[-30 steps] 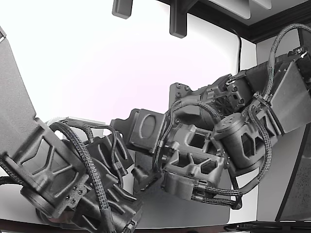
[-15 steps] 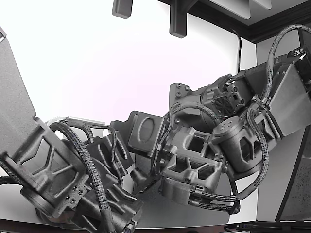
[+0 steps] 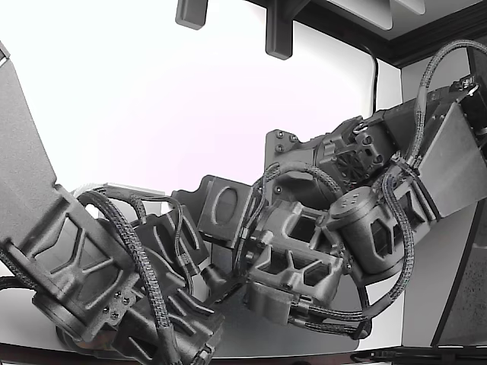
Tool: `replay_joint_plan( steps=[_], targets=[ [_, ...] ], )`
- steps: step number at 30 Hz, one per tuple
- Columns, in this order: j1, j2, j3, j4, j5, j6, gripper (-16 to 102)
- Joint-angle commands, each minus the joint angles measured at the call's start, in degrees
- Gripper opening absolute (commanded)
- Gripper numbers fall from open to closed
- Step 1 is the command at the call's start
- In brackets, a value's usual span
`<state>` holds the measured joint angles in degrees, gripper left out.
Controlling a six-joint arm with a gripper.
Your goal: Peel off protective film from adhesive tape.
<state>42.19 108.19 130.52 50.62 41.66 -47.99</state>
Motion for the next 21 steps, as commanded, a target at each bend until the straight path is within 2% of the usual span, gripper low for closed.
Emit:
replay_joint_plan(
  steps=[1,21],
  targets=[
    [-0.35,0.79,-1.58,-0.09,0.26,0.09,-11],
    [-0.26,2.11,-0.62,1.49,-1.05,3.08,-11]
  ],
)
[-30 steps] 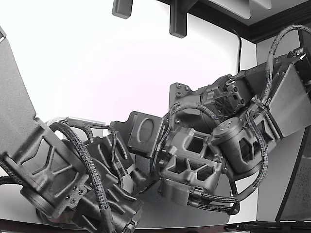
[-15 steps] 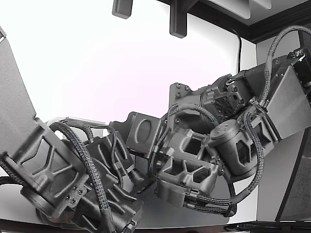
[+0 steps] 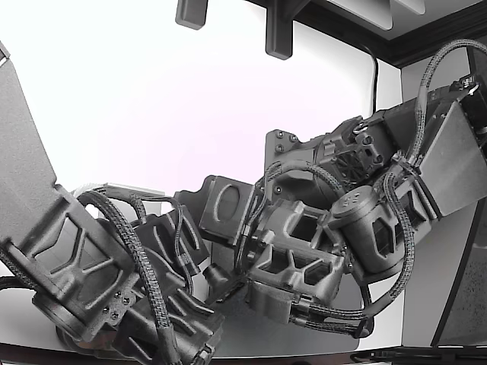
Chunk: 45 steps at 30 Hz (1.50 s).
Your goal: Peel off protective film from adhesive tape.
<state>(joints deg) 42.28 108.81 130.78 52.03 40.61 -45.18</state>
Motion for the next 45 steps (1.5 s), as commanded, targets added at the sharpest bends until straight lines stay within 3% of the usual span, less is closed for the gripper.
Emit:
replay_joint_plan(
  steps=[1,45],
  targets=[
    [-0.35,1.49,-0.7,0.18,0.0,0.35,-11],
    [-0.62,2.64,2.29,-7.29,2.37,-2.72,-11]
  ],
)
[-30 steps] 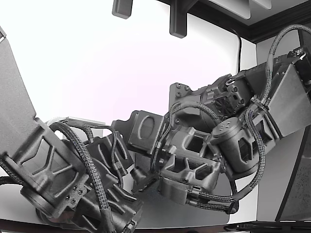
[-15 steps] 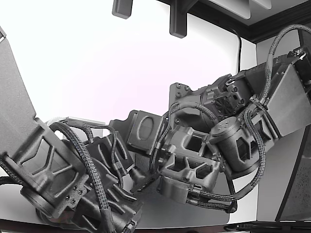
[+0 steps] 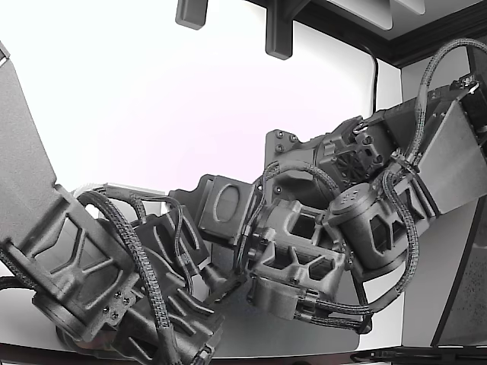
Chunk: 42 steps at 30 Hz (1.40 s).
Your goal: Peel off protective film from adhesive tape.
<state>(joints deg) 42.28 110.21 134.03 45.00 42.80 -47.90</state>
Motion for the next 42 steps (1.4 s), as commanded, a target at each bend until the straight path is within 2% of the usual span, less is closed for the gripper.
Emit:
replay_joint_plan(
  steps=[1,16,24,37,38,40,41,42],
  targets=[
    [-0.62,1.32,-0.97,-0.09,0.0,0.18,-11],
    [-0.53,1.41,-2.9,6.06,-1.93,3.08,-11],
    [-0.44,0.35,-5.54,7.73,-0.26,2.46,-11],
    [-1.85,7.12,-5.36,18.98,0.09,5.89,-10],
    [-1.85,8.26,-5.54,20.13,0.0,5.89,-1],
    [-1.85,11.16,-4.92,20.65,0.09,7.03,29],
    [-1.85,12.22,-4.92,21.01,0.09,8.17,39],
    [-1.85,13.36,-5.01,21.36,0.0,8.88,61]
  ],
)
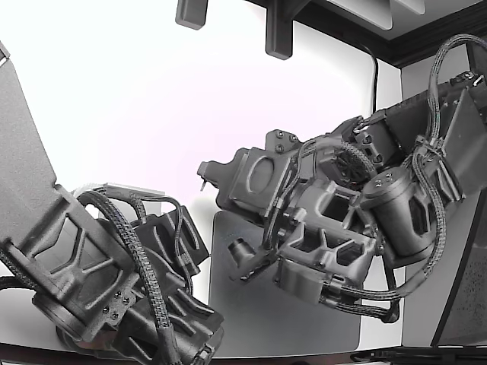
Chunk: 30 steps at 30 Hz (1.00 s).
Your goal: Peel off protective film from adhesive tape.
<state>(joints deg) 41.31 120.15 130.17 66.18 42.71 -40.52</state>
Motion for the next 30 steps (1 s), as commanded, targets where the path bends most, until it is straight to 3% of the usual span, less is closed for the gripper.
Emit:
replay_joint_plan(
  steps=[1,2,3,9,15,16,17,18,21,24,30],
  targets=[
    [-0.88,4.57,-0.97,0.0,0.35,2.2,100],
    [-0.97,6.24,-0.35,-1.32,0.35,2.81,92],
    [-1.14,8.0,0.0,-2.2,-0.53,4.39,90],
    [-1.76,17.84,-0.18,-4.04,-3.69,8.35,98],
    [-15.73,31.9,4.92,-9.93,-16.26,10.72,98],
    [-17.23,34.37,5.8,-11.95,-14.94,17.58,87],
    [-17.58,36.83,6.42,-12.39,-11.51,26.37,98],
    [-18.11,39.46,6.77,-11.69,-10.02,32.34,100],
    [-19.78,49.22,10.02,-10.37,-11.51,40.61,100],
    [-21.36,49.04,10.11,-7.29,-11.07,49.57,100],
    [-43.51,49.13,16.61,-10.02,-35.77,48.43,100]
  ],
)
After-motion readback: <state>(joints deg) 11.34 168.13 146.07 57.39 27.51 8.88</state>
